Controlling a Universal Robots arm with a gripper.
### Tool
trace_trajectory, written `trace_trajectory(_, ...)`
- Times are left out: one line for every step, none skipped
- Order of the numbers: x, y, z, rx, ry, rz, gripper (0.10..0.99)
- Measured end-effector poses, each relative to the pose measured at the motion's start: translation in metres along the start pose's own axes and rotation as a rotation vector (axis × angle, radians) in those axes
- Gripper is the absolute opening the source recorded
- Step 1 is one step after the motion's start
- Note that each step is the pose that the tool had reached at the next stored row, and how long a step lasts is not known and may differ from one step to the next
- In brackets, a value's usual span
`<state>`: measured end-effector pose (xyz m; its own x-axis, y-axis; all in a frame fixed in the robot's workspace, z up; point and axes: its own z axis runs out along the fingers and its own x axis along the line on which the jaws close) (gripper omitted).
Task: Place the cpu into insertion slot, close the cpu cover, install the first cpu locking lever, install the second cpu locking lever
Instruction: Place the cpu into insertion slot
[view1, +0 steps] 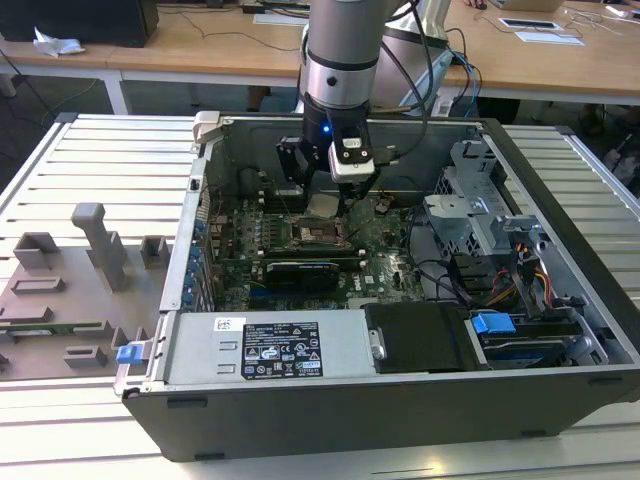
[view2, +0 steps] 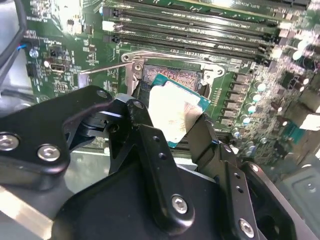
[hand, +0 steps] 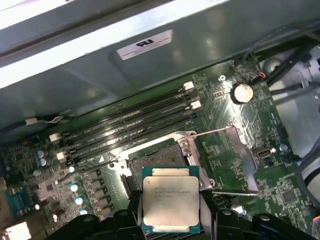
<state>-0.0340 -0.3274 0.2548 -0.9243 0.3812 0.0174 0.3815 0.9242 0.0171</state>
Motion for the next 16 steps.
trace_trajectory(0.0,0.0,0.0,0.0,-0.0002,0.013,0.541)
trace_trajectory(0.0,0.0,0.0001,0.0,-0.0007,0.036,0.541)
trace_trajectory(0.0,0.0,0.0001,-0.001,-0.001,0.057,0.541)
trace_trajectory(0.0,0.0,0.0002,-0.001,-0.0013,0.075,0.541)
trace_trajectory(0.0,0.0,0.0002,-0.001,-0.0016,0.087,0.541)
trace_trajectory(0.0,0.0,0.0003,-0.001,-0.0018,0.098,0.541)
trace_trajectory(0.0,0.0,0.0003,-0.001,-0.002,0.111,0.541)
trace_trajectory(0.0,0.0,0.0003,-0.002,-0.0023,0.124,0.541)
trace_trajectory(0.0,0.0,0.0003,-0.002,-0.0025,0.134,0.541)
trace_trajectory(0.0,0.0,0.0004,-0.002,-0.0027,0.148,0.541)
trace_trajectory(0.0,0.0,0.0005,-0.002,-0.0031,0.165,0.541)
trace_trajectory(0.0,0.0,0.0005,-0.002,-0.0033,0.176,0.541)
trace_trajectory(0.0,0.0,0.0005,-0.002,-0.0035,0.187,0.541)
trace_trajectory(0.0,0.0,0.0006,-0.003,-0.0037,0.198,0.541)
trace_trajectory(0.0,0.0,0.0006,-0.003,-0.004,0.212,0.541)
trace_trajectory(0.0,0.0,0.0007,-0.003,-0.0043,0.226,0.541)
